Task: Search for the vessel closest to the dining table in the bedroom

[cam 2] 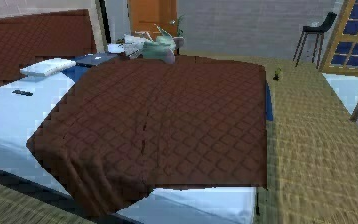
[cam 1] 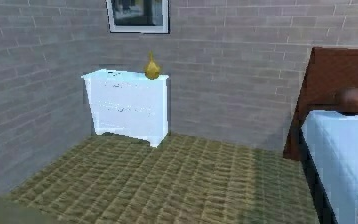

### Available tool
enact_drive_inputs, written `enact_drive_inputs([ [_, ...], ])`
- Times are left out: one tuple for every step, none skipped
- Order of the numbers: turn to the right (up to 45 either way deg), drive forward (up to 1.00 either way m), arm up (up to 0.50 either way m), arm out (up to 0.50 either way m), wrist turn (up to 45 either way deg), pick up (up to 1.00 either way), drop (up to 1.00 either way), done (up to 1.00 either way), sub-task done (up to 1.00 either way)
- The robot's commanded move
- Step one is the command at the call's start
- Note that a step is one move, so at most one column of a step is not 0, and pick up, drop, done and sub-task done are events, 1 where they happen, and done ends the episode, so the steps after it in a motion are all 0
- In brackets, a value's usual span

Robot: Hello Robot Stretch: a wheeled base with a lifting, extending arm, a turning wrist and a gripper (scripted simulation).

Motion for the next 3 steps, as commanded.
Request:
enact_drive_inputs([
  [6.0, 0.00, 0.00, 0.00, 0.0, 0.00, 0.00, 0.00, 0.00],
  [0.0, 0.55, 0.00, 0.00, 0.0, 0.00, 0.00, 0.00, 0.00],
  [-3.0, 0.00, 0.00, 0.00, 0.0, 0.00, 0.00, 0.00, 0.00],
])
